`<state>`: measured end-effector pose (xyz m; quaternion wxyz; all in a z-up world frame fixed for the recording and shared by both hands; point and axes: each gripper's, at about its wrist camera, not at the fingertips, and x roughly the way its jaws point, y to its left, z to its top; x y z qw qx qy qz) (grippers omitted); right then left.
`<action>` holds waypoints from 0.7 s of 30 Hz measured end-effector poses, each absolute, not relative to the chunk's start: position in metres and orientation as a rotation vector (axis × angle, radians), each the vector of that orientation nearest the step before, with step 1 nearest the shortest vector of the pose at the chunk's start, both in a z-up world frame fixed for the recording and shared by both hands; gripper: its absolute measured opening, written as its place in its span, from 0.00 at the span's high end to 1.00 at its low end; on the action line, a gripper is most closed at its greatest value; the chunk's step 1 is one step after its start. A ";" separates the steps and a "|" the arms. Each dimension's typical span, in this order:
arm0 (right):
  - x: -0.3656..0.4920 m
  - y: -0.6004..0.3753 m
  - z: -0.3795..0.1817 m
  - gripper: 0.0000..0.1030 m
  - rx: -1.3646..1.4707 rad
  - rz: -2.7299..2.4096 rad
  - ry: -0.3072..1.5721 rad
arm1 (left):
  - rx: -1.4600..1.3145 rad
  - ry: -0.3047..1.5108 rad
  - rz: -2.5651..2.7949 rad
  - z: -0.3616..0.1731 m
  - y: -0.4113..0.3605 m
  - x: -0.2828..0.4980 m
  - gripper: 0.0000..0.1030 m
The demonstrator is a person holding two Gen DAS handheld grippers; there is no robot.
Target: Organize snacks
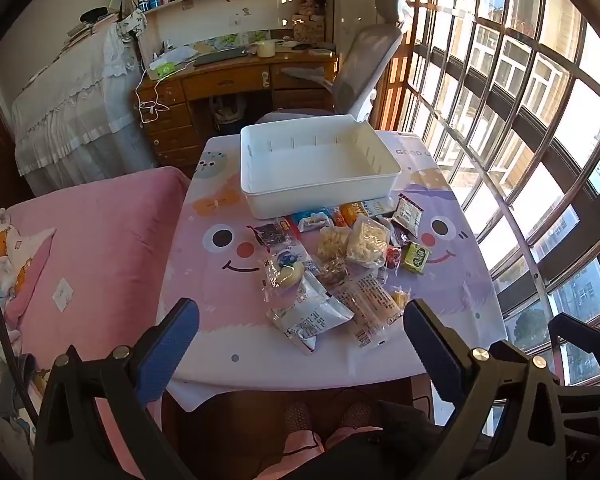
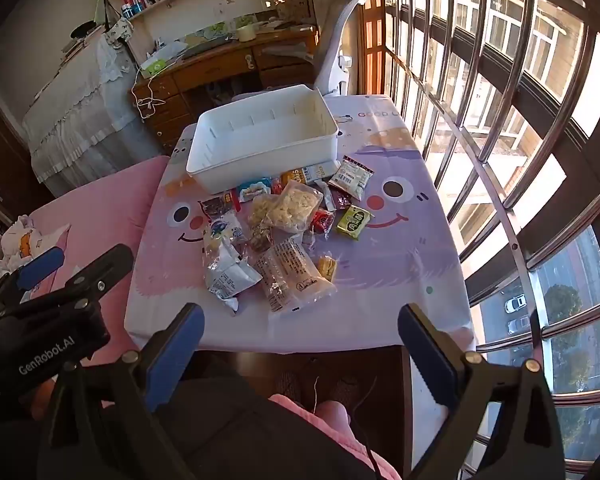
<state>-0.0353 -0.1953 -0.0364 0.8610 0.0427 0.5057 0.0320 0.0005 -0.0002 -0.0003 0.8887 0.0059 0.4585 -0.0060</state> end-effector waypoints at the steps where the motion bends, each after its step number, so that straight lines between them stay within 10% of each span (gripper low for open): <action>1: -0.035 -0.195 -0.037 0.05 0.084 0.064 1.060 | 0.012 0.952 -0.014 0.000 0.000 0.000 0.01; 21: -0.033 -0.199 -0.039 0.05 0.098 0.065 1.070 | 0.014 0.950 -0.023 -0.005 -0.003 0.008 0.01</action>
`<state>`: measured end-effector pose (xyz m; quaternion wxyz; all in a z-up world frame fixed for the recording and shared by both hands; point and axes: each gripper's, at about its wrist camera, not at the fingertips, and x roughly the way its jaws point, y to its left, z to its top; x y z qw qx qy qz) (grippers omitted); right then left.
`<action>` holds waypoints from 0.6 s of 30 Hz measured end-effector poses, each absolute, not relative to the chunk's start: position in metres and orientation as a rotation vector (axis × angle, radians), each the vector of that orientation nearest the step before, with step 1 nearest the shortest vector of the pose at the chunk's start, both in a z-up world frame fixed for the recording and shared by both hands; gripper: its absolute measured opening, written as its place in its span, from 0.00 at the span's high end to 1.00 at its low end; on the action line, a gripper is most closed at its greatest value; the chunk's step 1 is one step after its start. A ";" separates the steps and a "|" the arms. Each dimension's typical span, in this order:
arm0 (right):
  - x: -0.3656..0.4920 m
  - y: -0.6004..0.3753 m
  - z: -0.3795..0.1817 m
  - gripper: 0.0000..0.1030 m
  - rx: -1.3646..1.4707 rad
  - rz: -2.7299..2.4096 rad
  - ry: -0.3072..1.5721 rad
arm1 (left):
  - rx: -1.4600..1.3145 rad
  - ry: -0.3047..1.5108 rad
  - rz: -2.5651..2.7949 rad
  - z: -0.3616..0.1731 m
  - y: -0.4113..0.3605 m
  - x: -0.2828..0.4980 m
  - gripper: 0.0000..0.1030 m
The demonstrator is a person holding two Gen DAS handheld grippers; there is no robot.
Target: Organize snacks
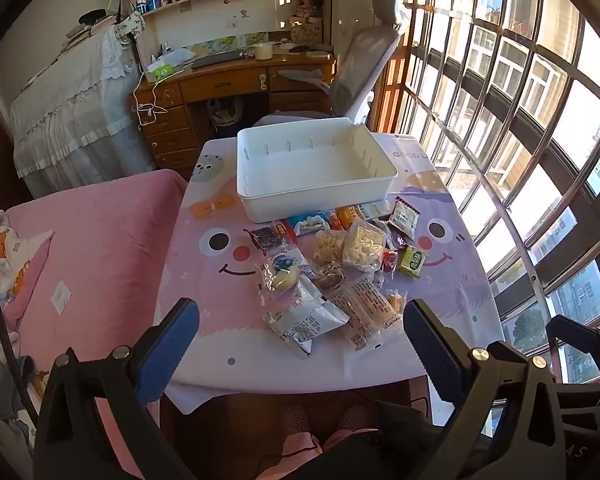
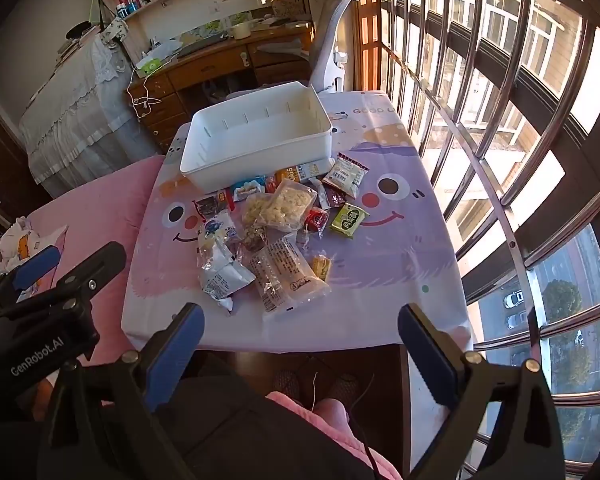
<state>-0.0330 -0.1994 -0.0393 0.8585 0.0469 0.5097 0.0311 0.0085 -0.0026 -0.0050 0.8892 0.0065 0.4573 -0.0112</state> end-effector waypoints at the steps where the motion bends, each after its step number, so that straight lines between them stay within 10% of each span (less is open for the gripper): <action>1: -0.033 -0.200 -0.040 0.05 0.099 0.065 1.071 | 0.014 0.949 -0.022 -0.005 -0.003 0.008 0.01; 18: -0.038 -0.199 -0.040 0.05 0.105 0.064 1.077 | 0.010 0.947 -0.021 -0.001 -0.003 0.009 0.01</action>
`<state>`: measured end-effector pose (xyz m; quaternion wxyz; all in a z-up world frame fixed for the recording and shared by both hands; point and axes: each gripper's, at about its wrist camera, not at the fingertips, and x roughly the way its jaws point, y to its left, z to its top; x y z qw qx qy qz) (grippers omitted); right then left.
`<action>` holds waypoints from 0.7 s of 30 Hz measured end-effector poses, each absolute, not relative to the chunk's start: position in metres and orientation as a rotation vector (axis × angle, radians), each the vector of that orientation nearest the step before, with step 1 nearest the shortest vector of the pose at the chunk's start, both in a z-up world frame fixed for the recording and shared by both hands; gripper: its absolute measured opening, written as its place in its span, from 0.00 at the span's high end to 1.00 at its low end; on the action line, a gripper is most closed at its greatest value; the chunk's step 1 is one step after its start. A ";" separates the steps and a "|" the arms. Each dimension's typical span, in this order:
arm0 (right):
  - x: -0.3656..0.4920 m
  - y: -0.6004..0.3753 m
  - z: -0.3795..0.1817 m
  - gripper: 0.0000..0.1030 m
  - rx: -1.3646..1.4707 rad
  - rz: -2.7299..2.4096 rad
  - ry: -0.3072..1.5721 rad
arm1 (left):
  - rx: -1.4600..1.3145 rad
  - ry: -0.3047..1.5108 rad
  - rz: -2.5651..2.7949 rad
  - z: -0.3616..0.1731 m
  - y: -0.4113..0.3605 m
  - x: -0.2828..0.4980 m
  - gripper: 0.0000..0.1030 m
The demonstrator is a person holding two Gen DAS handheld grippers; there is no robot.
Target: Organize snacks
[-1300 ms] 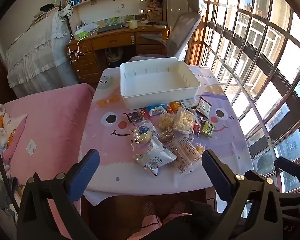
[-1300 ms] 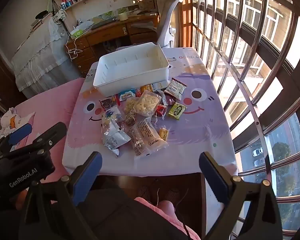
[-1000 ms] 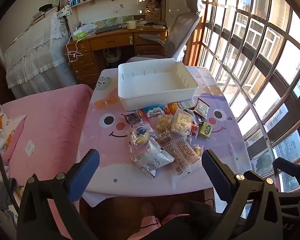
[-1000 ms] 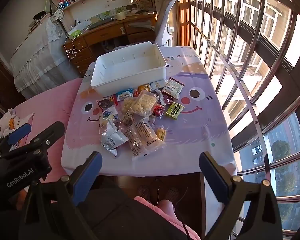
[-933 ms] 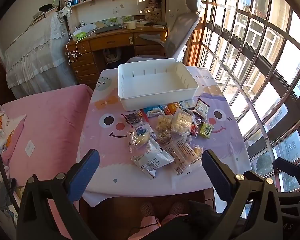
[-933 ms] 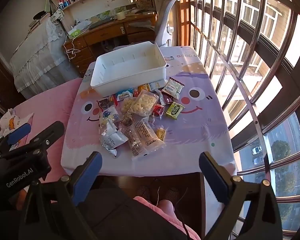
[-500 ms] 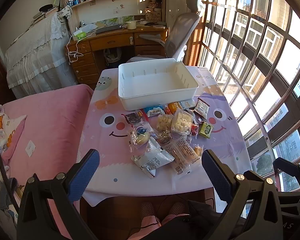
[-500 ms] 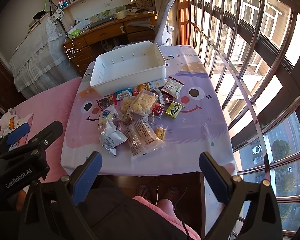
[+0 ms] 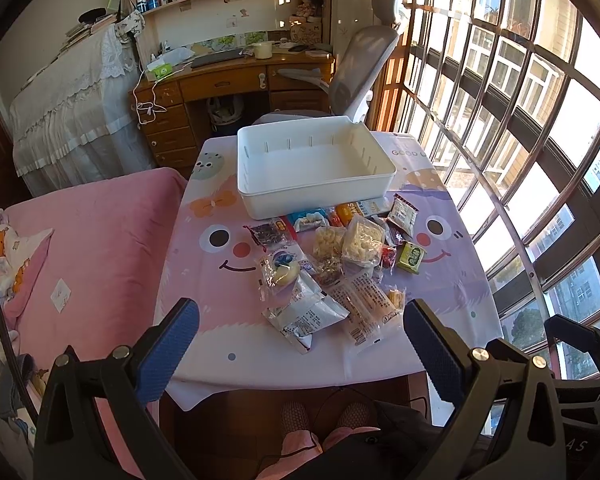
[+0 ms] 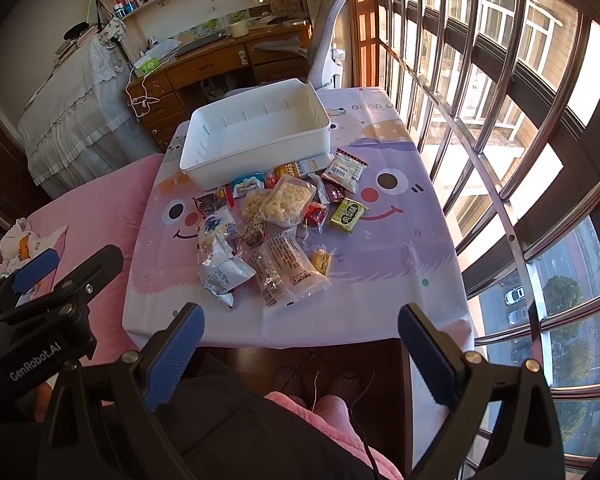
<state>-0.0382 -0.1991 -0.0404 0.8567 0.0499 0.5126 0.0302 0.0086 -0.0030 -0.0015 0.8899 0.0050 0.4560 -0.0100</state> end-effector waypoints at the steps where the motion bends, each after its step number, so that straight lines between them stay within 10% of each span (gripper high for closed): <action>1: -0.039 -0.200 -0.041 0.05 0.104 0.062 1.078 | 0.013 0.947 -0.023 -0.001 -0.004 0.008 0.01; 21: -0.050 -0.183 -0.035 0.05 0.084 0.028 1.035 | -0.025 0.942 -0.084 0.003 0.016 0.001 0.01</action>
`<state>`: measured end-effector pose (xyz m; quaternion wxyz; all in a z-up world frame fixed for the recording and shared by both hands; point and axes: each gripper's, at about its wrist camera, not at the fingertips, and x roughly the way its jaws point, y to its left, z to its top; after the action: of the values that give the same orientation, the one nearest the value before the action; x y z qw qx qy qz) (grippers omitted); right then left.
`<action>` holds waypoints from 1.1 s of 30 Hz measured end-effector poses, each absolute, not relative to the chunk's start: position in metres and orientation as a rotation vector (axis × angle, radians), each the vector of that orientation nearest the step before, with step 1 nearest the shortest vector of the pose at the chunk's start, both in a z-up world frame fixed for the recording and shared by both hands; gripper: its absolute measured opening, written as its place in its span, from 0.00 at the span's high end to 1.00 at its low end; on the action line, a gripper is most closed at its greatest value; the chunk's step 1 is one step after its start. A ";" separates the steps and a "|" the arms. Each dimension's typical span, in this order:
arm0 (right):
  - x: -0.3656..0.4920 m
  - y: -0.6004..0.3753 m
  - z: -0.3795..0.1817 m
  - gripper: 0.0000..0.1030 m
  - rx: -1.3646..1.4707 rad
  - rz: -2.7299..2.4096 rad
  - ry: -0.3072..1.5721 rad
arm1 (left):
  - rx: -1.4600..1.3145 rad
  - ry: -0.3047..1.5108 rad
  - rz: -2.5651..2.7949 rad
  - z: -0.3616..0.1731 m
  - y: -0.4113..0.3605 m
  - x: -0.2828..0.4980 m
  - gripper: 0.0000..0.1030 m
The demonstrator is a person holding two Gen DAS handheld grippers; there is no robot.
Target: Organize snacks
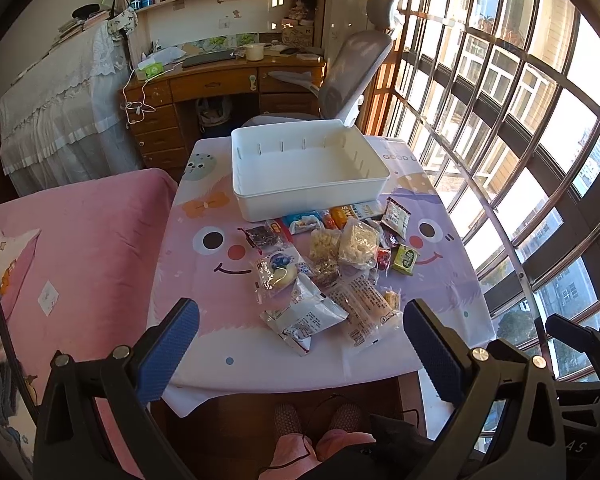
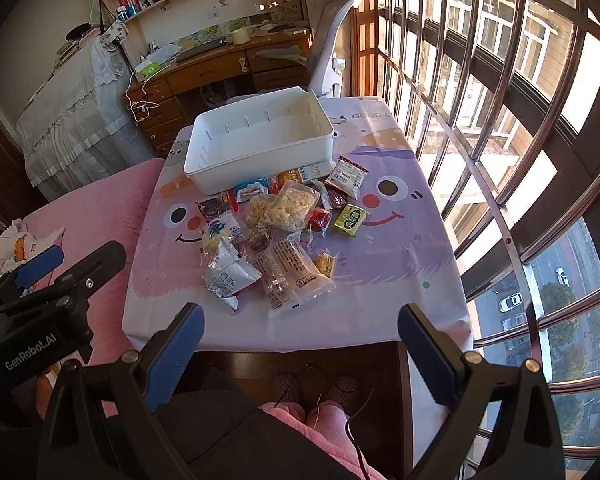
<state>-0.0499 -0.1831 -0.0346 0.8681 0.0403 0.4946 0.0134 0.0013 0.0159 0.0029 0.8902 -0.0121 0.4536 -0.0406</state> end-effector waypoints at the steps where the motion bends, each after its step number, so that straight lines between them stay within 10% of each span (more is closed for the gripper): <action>1: -0.050 -0.180 -0.035 0.05 0.083 0.019 1.027 | -0.024 0.949 -0.085 0.002 0.019 0.004 0.01; 33: -0.019 -0.135 -0.132 0.07 -0.145 0.070 0.923 | 0.146 1.084 -0.409 -0.121 0.049 0.083 0.01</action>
<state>-0.0187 -0.1353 -0.1316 0.8922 -0.0701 0.4449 0.0339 0.0825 0.0486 -0.1207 0.8343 0.0691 0.5118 -0.1930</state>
